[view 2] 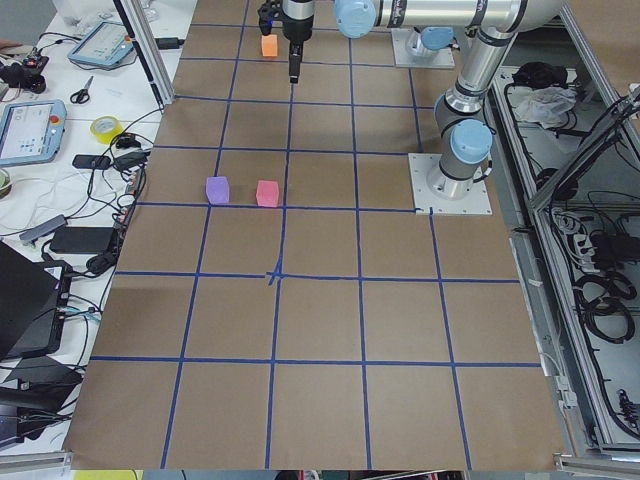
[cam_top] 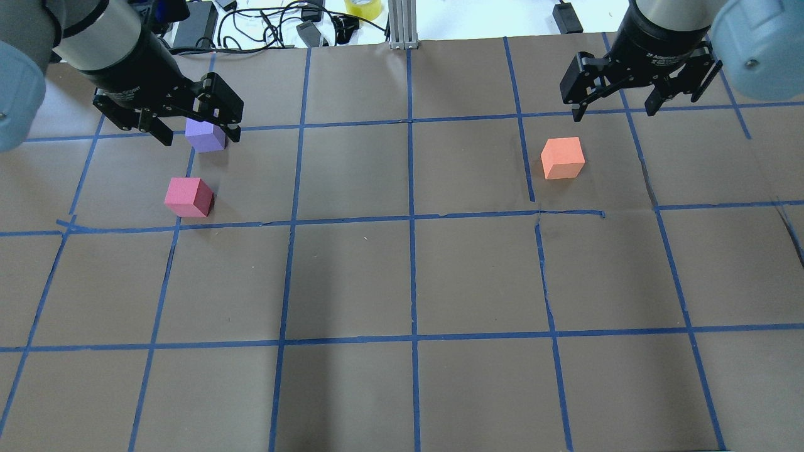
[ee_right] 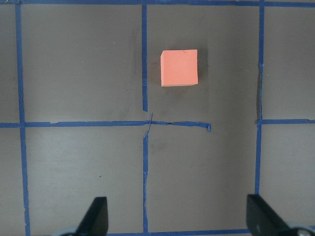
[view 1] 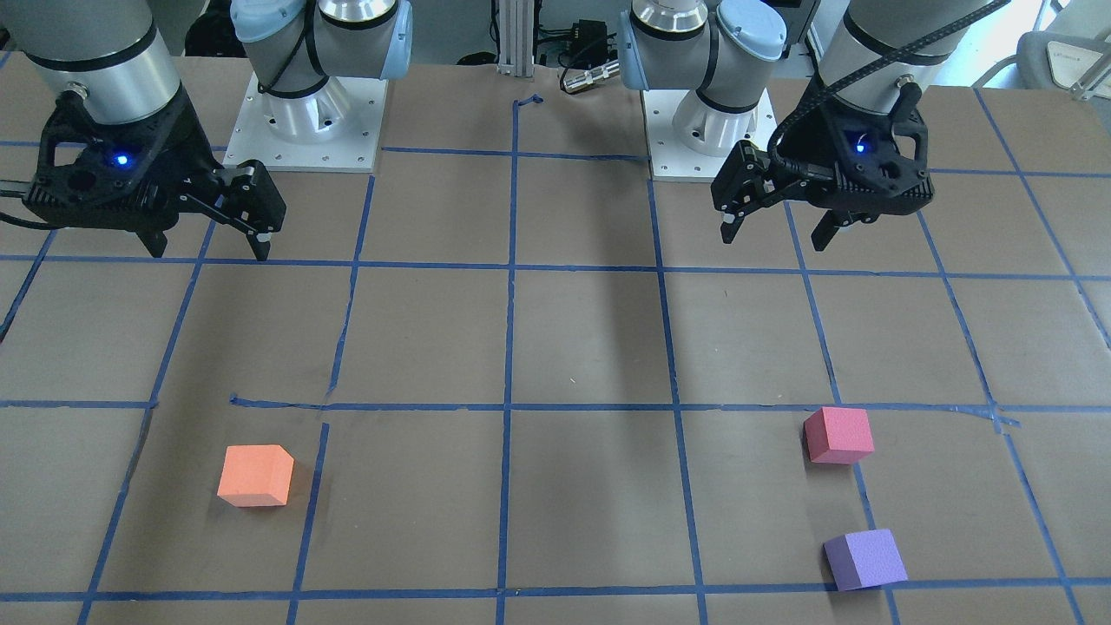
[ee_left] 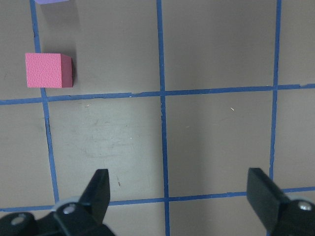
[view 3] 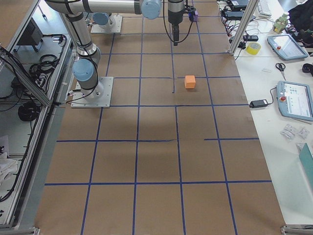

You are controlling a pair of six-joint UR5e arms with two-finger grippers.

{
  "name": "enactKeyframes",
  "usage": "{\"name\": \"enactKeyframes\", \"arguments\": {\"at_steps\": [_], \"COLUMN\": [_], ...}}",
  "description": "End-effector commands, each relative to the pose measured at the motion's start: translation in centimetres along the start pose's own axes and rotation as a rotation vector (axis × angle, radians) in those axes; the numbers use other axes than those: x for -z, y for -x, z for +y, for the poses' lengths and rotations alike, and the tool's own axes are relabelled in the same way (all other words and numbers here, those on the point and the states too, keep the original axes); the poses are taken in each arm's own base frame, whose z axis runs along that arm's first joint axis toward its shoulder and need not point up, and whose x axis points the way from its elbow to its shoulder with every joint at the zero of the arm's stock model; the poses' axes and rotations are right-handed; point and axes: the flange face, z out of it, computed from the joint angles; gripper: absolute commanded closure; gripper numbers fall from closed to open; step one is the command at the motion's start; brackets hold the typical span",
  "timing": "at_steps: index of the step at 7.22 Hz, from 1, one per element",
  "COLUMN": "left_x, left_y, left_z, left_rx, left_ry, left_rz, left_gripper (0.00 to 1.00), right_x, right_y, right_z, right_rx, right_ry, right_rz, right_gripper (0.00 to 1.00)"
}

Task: Arrange blocks in a line

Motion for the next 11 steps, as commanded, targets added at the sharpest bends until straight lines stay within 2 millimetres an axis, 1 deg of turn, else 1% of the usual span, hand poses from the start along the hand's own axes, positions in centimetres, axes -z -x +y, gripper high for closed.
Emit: {"name": "enactKeyframes", "arguments": {"at_steps": [1, 2, 3, 4, 5, 6, 7, 8, 9, 10, 11], "left_x": [-0.5, -0.3, -0.2, -0.2, -0.3, -0.4, -0.2, 0.2, -0.4, -0.8, -1.5], "left_y": [0.0, -0.2, -0.2, -0.2, -0.2, -0.2, 0.0, 0.6, 0.9, 0.9, 0.6], "left_z": [-0.4, -0.4, -0.5, -0.3, -0.3, -0.3, -0.4, -1.2, -1.2, -1.2, -1.3], "left_rx": [0.013, 0.010, 0.010, 0.010, -0.006, -0.004, -0.002, 0.006, 0.012, 0.015, 0.018], "left_ry": [0.009, 0.005, 0.002, 0.001, -0.005, -0.008, -0.014, -0.054, -0.054, -0.035, -0.021], "left_rz": [0.001, -0.001, -0.001, 0.002, 0.003, 0.001, 0.002, -0.001, 0.000, 0.000, 0.002], "left_gripper": [0.00, 0.00, 0.00, 0.00, 0.00, 0.00, 0.00, 0.00, 0.00, 0.00, 0.00], "right_x": [-0.1, -0.2, -0.6, -2.6, -4.2, -7.4, -10.1, -13.5, -16.9, -19.2, -21.8], "right_y": [0.0, 0.1, -0.1, -0.4, -0.8, -1.0, -0.9, -1.1, -1.5, -2.0, -2.0], "right_z": [-0.1, -0.1, -0.9, -2.5, -5.0, -7.7, -9.7, -11.4, -12.3, -12.8, -13.3], "right_rx": [0.000, 0.000, 0.000, 0.007, 0.001, -0.003, -0.002, 0.007, 0.074, 0.089, 0.115], "right_ry": [0.005, 0.003, 0.002, 0.026, -0.001, 0.011, -0.005, 0.001, 0.032, 0.048, 0.056], "right_rz": [0.001, -0.013, -0.010, -0.010, -0.010, -0.012, -0.011, -0.010, -0.014, -0.016, -0.020], "right_gripper": [0.00, 0.00, 0.00, 0.00, 0.00, 0.00, 0.00, 0.00, 0.00, 0.00, 0.00]}}
